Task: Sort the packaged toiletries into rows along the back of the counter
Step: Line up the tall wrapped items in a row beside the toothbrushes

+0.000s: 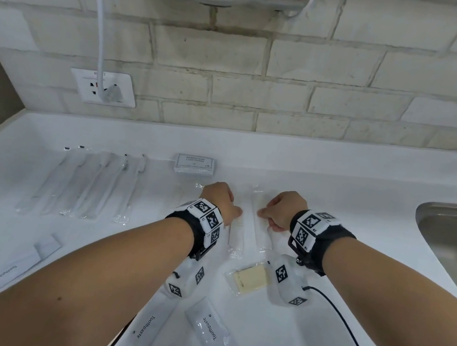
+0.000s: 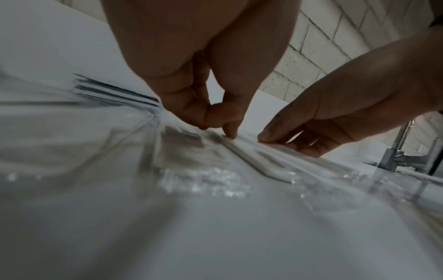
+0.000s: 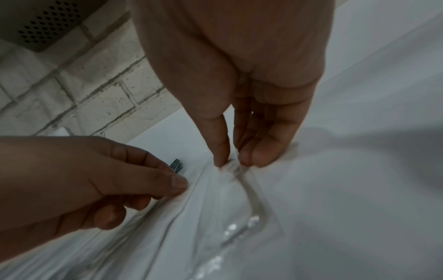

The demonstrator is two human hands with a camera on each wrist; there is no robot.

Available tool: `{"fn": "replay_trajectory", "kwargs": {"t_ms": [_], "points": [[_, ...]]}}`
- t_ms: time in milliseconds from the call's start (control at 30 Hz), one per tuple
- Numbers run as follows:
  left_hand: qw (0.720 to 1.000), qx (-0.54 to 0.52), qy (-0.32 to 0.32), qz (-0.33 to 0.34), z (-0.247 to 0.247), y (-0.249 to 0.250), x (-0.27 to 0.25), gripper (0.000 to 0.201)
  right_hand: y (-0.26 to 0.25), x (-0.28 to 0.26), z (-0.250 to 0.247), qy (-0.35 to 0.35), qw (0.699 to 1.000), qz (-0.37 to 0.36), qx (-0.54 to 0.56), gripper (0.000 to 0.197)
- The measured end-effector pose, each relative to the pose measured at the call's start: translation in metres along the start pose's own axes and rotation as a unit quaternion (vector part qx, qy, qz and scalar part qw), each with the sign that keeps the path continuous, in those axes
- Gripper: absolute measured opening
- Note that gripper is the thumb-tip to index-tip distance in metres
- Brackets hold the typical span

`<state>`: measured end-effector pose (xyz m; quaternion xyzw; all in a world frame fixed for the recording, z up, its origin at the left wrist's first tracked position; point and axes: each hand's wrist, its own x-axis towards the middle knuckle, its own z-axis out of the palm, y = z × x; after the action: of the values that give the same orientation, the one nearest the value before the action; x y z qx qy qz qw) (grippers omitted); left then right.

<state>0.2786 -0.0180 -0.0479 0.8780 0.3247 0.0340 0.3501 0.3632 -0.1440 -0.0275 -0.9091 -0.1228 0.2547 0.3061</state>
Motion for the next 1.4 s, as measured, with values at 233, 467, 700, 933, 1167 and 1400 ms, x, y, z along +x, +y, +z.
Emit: {"fn": "replay_trajectory", "kwargs": {"t_ms": [233, 467, 700, 933, 1167, 1400], "points": [[0.999, 0.03, 0.02, 0.021, -0.028, -0.01, 0.0, 0.033, -0.006, -0.006, -0.001, 0.011, 0.992, -0.097, -0.077, 0.035], [0.994, 0.095, 0.038, 0.046, -0.092, -0.05, -0.011, 0.03, -0.042, -0.03, 0.021, -0.073, 0.958, -0.246, -0.13, 0.041], [0.948, 0.299, -0.104, 0.035, -0.099, -0.091, -0.034, 0.052, -0.063, -0.041, 0.062, -0.099, 0.898, -0.287, -0.319, 0.067], [0.901, 0.41, -0.108, 0.095, -0.094, -0.096, -0.049, 0.047, -0.061, -0.043, 0.082, -0.099, 0.857, -0.305, -0.403, 0.061], [0.915, 0.381, -0.094, 0.092, -0.099, -0.102, -0.05, 0.048, -0.069, -0.044, 0.097, -0.103, 0.86, -0.315, -0.388, 0.06], [0.928, 0.354, -0.077, 0.085, -0.102, -0.108, -0.052, 0.05, -0.076, -0.049, 0.111, -0.109, 0.88, -0.292, -0.358, 0.055]]}}
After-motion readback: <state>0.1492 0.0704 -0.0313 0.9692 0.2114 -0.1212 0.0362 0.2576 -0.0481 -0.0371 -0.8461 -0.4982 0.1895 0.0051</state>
